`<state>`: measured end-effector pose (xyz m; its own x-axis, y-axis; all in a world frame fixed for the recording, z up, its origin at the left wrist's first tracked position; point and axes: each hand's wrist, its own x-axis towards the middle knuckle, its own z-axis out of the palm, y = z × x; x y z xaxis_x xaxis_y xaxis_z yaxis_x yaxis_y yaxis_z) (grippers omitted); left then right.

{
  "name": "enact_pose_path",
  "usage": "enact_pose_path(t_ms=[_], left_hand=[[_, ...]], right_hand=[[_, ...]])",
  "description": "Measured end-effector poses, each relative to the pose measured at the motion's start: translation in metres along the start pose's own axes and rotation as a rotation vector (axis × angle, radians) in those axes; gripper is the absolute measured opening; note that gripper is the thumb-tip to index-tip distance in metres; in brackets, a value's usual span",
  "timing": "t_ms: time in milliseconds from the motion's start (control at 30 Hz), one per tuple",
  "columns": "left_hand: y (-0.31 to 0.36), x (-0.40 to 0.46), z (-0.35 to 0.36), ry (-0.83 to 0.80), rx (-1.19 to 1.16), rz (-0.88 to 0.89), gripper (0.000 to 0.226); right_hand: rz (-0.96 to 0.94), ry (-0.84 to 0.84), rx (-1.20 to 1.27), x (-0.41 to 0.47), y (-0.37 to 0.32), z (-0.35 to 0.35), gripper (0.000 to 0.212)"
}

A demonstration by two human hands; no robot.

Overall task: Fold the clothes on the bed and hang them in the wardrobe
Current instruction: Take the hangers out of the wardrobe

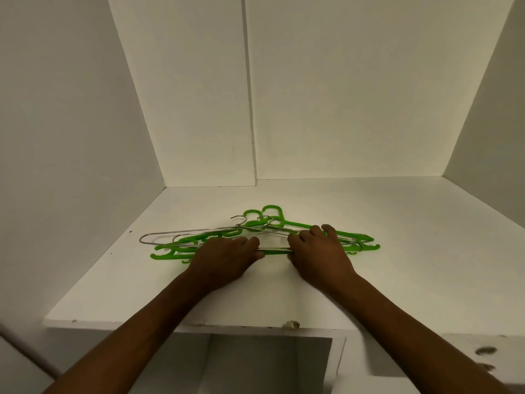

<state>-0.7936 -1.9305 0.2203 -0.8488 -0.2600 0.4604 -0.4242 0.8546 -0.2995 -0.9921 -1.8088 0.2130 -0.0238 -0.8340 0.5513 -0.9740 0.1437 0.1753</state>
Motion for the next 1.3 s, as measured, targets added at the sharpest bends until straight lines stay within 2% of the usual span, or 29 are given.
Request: enact_pose_path(t_ms=[100,233,300,367,500,633,733,833,1033,1133,1300], left_hand=[[0.011,-0.007,-0.021,0.035,0.014,0.01,0.038],[0.034,-0.016,-0.054,0.098,0.073,-0.062,0.051],[0.053,-0.019,-0.079,0.044,0.128,-0.116,0.049],[0.075,-0.024,-0.1,-0.096,0.123,-0.227,0.045],[0.115,-0.046,-0.129,0.001,0.153,-0.212,0.051],[0.158,-0.074,-0.143,0.115,0.134,-0.124,0.053],[0.194,-0.093,-0.16,0.172,0.122,-0.099,0.052],[0.22,-0.11,-0.171,0.153,0.132,-0.106,0.049],[0.264,-0.151,-0.185,0.083,0.041,-0.105,0.055],[0.285,-0.171,-0.185,0.086,-0.013,-0.021,0.06],[0.321,-0.207,-0.174,0.13,-0.183,0.148,0.061]], right_hand=[[-0.031,0.04,0.013,-0.012,0.002,-0.013,0.027],[-0.1,0.12,-0.009,-0.026,0.003,-0.039,0.019],[-0.124,0.144,-0.01,-0.035,0.004,-0.053,0.018],[-0.135,0.16,-0.004,-0.05,0.006,-0.07,0.019],[-0.146,0.235,0.01,-0.091,0.009,-0.101,0.016],[-0.14,0.293,0.019,-0.14,0.009,-0.126,0.009],[-0.091,0.247,0.038,-0.176,0.007,-0.151,0.013],[-0.067,0.222,0.071,-0.205,0.003,-0.167,0.023],[0.007,-0.013,-0.001,-0.274,-0.017,-0.205,0.033],[0.089,-0.136,-0.041,-0.316,-0.032,-0.216,0.03],[0.215,-0.226,-0.151,-0.393,-0.062,-0.237,0.032]])
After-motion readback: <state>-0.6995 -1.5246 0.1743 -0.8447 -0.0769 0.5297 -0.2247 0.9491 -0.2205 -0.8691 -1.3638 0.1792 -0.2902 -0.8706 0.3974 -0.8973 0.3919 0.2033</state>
